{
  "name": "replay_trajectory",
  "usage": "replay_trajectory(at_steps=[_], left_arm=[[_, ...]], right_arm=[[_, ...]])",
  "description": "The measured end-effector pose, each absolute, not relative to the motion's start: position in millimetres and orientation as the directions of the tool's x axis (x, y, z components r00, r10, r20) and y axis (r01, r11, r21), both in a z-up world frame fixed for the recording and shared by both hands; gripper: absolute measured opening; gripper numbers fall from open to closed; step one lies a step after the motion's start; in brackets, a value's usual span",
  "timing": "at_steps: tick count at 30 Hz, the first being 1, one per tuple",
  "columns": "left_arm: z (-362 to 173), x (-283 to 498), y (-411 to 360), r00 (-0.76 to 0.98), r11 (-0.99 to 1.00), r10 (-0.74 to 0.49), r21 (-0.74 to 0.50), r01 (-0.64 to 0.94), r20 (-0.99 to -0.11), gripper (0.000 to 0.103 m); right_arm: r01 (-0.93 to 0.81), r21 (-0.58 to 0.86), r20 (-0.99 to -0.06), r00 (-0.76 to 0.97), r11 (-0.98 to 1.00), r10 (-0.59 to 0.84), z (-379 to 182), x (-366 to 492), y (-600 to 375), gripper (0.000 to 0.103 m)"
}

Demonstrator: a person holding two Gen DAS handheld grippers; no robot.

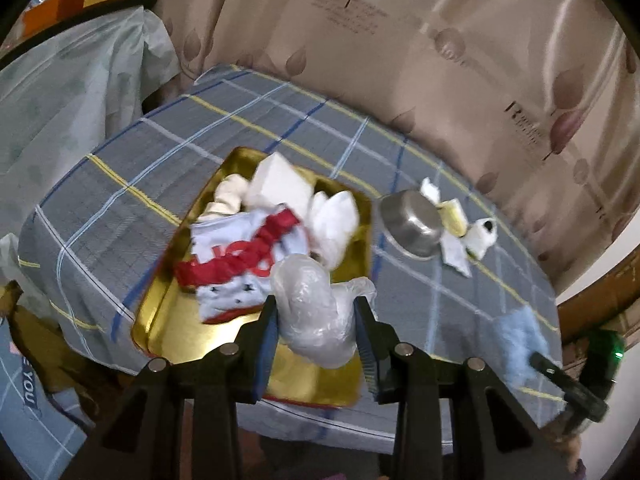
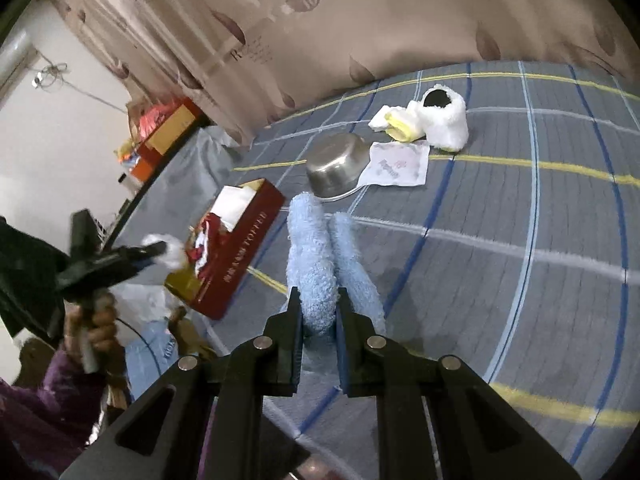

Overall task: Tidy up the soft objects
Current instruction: 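Open the left gripper over the gold tray dropping the bag while the right carries the slipper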

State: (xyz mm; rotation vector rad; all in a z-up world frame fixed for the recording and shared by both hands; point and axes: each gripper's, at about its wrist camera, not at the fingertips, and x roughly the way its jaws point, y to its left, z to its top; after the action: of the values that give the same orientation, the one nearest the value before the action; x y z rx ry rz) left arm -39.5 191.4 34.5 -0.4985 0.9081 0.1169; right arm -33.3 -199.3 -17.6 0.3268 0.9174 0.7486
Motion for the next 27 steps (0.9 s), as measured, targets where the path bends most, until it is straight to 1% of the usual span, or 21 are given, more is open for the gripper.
replay_trajectory(at_steps=[4, 7, 16, 18, 19, 22, 24, 25, 27], left_arm=[[16.9, -21.3, 197.2, 0.607, 0.904, -0.111, -0.334, -0.268, -0.787, 0.036], [5.5, -9.8, 199.3, 0.598, 0.905, -0.127, -0.34, -0.257, -0.792, 0.036], [-8.3, 26.3, 191.4, 0.584, 0.935, -0.161, -0.312, -0.167, -0.796, 0.04], [-7.9, 29.5, 189.4, 0.59, 0.946, -0.14, -0.283, -0.157, -0.795, 0.042], [-6.0, 29.7, 187.8, 0.594, 0.955, -0.106, -0.248, -0.163, -0.797, 0.043], [2.5, 25.0, 187.2, 0.621, 0.962, -0.047, -0.202, -0.182, -0.783, 0.05], [8.3, 20.8, 188.0, 0.645, 0.964, -0.041, -0.2, -0.175, -0.763, 0.061], [10.3, 19.8, 188.2, 0.655, 0.965, -0.044, -0.201, -0.166, -0.754, 0.064], [11.2, 21.7, 188.3, 0.656, 0.968, -0.072, -0.211, -0.136, -0.752, 0.064]], right_arm=[[-0.419, 0.577, -0.582, 0.391, 0.701, 0.713, -16.4, -41.9, -197.5, 0.013], [-0.405, 0.58, -0.585, 0.397, 0.707, 0.707, -15.1, -43.9, -195.6, 0.013], [-0.391, 0.584, -0.594, 0.393, 0.712, 0.702, -16.7, -45.9, -190.9, 0.013], [-0.391, 0.583, -0.593, 0.394, 0.712, 0.702, -16.5, -46.5, -190.7, 0.013], [-0.391, 0.584, -0.593, 0.393, 0.711, 0.703, -16.5, -46.3, -190.1, 0.013], [-0.392, 0.583, -0.594, 0.392, 0.712, 0.703, -17.5, -46.0, -189.1, 0.013], [-0.392, 0.585, -0.592, 0.392, 0.71, 0.704, -17.3, -46.1, -188.3, 0.013], [-0.392, 0.584, -0.593, 0.392, 0.711, 0.703, -17.3, -46.3, -188.1, 0.013], [-0.392, 0.584, -0.592, 0.393, 0.711, 0.703, -17.2, -46.5, -188.2, 0.013]])
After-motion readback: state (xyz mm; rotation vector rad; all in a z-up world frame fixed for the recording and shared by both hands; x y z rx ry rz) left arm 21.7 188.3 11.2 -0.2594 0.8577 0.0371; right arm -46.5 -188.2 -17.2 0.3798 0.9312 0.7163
